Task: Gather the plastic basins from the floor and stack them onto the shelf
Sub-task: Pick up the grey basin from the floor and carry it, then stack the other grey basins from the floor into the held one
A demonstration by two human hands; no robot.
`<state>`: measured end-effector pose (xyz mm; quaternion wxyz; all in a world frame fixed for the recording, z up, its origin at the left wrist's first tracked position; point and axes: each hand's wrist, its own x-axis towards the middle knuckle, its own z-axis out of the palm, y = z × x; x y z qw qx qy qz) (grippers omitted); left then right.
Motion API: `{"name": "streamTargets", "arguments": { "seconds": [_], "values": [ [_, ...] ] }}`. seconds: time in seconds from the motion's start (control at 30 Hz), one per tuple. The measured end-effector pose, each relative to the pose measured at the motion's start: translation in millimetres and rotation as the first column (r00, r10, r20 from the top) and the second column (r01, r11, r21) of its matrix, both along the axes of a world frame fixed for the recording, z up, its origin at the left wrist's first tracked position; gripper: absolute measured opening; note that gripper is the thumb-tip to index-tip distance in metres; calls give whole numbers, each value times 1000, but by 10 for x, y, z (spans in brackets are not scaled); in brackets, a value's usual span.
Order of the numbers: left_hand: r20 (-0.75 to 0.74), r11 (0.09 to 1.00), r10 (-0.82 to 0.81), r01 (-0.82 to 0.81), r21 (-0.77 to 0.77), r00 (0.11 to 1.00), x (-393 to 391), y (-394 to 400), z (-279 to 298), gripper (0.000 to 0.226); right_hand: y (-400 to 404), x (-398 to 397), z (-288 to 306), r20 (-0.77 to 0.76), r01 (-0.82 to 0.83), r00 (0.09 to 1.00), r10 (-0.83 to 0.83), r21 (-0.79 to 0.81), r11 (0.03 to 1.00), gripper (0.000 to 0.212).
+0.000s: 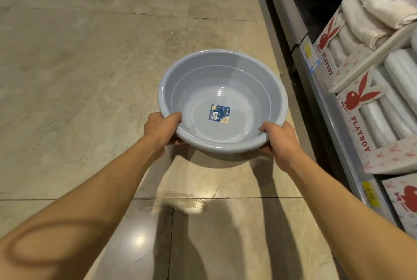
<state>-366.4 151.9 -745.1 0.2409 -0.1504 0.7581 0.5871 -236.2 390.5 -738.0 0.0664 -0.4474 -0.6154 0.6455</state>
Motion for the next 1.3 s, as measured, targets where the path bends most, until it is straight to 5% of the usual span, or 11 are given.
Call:
{"name": "streamTargets", "arguments": {
  "seconds": [0.17, 0.3, 0.6, 0.87, 1.07, 1.3],
  "values": [
    [-36, 999, 24, -23, 32, 999, -51, -195, 525, 19, -139, -49, 537, -10, -2, 1000, 2, 22, 1000, 42],
    [-52, 999, 45, -43, 33, 998, -15, -466, 1552, 19, -362, -78, 1525, -27, -46, 999, 46, 5, 999, 42],
    [-74, 974, 227, -225, 42, 971, 271, -1503, 5287, 4, -1229, -342, 5295, -55, -235, 971, 235, 3, 972, 43],
    [-160, 886, 460, -462, 28, 873, 842, -2657, 8228, 8, -2293, -497, 8277, -88, -513, 853, 514, 33, 858, 35],
    [-234, 804, 592, -584, 111, 771, 1427, -3496, 9352, 21, -3220, -531, 9353, -165, -675, 713, 682, 102, 730, 14],
    [-276, 661, 739, -741, 120, 615, 2074, -4602, 9669, 31, -4606, -564, 9641, -166, -822, 535, 828, 123, 556, 30]
  ]
}}
